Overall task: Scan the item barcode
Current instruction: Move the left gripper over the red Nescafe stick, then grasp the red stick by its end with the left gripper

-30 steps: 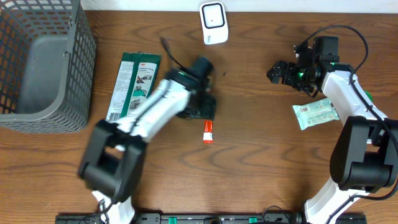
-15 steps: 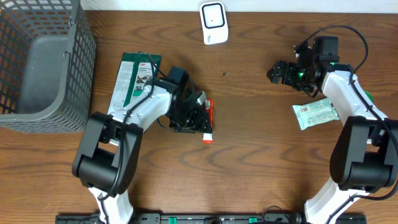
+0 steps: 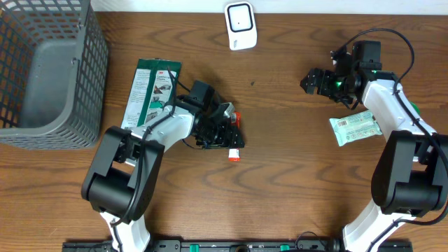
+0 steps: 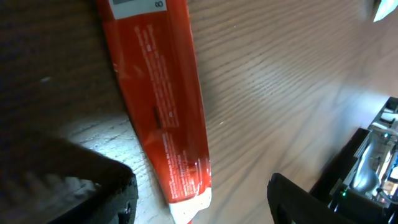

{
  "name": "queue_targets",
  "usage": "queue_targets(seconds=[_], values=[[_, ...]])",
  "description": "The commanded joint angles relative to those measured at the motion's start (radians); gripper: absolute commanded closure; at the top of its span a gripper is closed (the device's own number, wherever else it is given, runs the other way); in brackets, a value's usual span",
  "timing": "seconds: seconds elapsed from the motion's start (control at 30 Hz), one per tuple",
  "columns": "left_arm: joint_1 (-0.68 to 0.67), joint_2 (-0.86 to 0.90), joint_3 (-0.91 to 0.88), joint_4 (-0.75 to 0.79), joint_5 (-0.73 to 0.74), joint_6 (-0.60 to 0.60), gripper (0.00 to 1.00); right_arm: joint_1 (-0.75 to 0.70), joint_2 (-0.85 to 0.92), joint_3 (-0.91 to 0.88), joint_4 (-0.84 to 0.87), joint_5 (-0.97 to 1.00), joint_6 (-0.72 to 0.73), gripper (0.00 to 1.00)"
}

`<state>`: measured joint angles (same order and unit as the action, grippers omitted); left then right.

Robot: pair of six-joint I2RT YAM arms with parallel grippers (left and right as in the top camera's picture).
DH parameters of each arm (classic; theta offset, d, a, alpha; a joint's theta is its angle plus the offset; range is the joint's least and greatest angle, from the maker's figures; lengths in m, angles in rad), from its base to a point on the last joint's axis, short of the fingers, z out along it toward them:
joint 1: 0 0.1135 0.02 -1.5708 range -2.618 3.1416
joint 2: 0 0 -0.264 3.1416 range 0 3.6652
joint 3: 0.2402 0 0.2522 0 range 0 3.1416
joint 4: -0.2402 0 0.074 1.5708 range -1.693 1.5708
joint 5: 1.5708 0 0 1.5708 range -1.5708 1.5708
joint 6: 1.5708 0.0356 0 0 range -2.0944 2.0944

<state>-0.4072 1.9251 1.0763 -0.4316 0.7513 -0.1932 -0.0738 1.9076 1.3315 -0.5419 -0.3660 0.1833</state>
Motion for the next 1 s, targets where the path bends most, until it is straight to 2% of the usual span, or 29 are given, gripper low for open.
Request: queue_targets(seconds=[0.0,0.17,0.53,0.73,0.83,0.87,0.9,0.97], values=[[-0.006,0.032,-0.051,0.0,-0.082,-0.042,0.34,0.003,-0.019,0.015,-0.001,0.003,0.006,0.01],[-0.019,0.032,-0.086,0.021,-0.082,-0.068,0.39,0.003,-0.019,0.015,-0.001,0.002,0.006,0.01],[-0.026,0.075,-0.135,0.138,-0.083,-0.203,0.4,0.003,-0.019,0.015,-0.001,0.002,0.006,0.01],[-0.021,0.129,-0.135,0.181,-0.083,-0.258,0.58,0.003,-0.019,0.015,-0.001,0.003,0.006,0.01],[-0.022,0.129,-0.135,0.203,-0.084,-0.27,0.64,0.003,-0.019,0.015,0.0,0.003,0.006,0.01],[-0.022,0.129,-0.135,0.207,-0.089,-0.283,0.73,0.003,-0.019,0.015,-0.001,0.002,0.006,0.01],[-0.022,0.129,-0.135,0.21,-0.095,-0.296,0.77,0.003,-0.019,0.015,-0.001,0.003,0.006,0.01],[-0.022,0.129,-0.136,0.211,-0.124,-0.319,0.79,0.003,-0.019,0.015,-0.001,0.003,0.006,0.01]])
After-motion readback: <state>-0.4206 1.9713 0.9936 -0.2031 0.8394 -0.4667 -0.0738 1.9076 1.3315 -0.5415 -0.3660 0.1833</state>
